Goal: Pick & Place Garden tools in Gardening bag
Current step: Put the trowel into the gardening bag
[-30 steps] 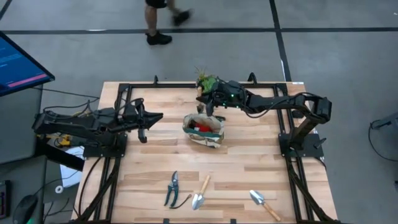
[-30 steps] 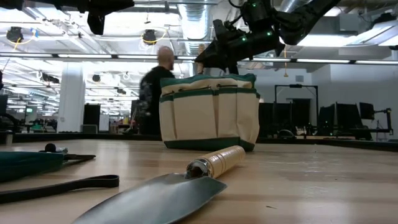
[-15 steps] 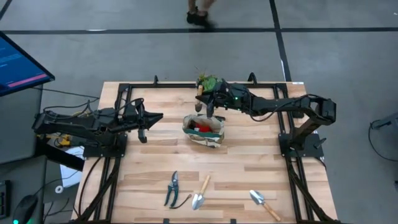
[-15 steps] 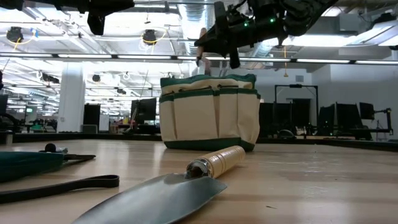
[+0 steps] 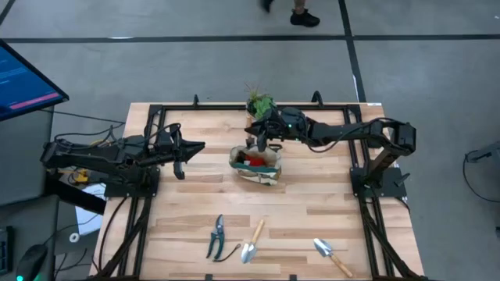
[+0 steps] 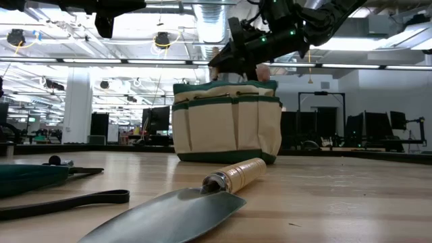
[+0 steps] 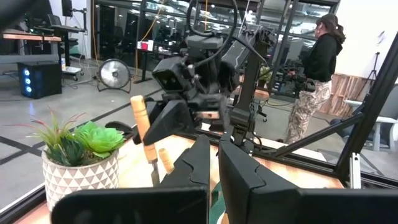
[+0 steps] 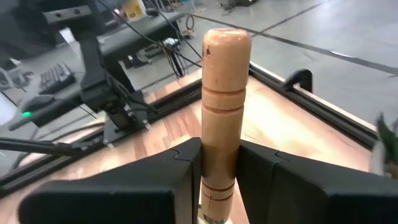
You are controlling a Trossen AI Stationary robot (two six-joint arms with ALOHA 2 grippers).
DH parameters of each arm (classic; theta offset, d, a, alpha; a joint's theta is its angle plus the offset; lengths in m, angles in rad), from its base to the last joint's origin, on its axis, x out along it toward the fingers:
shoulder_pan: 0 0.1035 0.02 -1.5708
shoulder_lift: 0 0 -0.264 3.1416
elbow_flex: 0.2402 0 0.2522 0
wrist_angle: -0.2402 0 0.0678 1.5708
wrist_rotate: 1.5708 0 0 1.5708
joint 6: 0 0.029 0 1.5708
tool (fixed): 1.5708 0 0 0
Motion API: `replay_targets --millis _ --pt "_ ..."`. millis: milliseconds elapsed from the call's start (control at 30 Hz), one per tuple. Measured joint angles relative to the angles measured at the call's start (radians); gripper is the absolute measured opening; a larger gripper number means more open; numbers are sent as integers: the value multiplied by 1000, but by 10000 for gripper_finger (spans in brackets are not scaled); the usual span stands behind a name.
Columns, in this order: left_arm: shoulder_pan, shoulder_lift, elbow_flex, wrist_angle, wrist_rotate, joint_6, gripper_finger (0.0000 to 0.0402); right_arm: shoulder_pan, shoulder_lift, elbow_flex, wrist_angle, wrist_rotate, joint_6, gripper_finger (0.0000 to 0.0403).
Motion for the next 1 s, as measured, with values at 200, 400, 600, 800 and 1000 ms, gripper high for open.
replay_targets --millis 200,400,600,800,1000 --pt "0 0 0 0 0 0 2 -34 0 0 -3 2 -21 62" --pt "0 0 0 0 0 0 2 -43 -3 0 39 -6 -10 62" --pt "0 0 0 0 0 0 2 -5 -3 0 18 10 12 62" --pt "0 0 0 0 0 0 2 9 -3 0 -49 105 -7 62" --pt "0 0 0 0 0 0 2 9 -15 4 -8 187 -23 62"
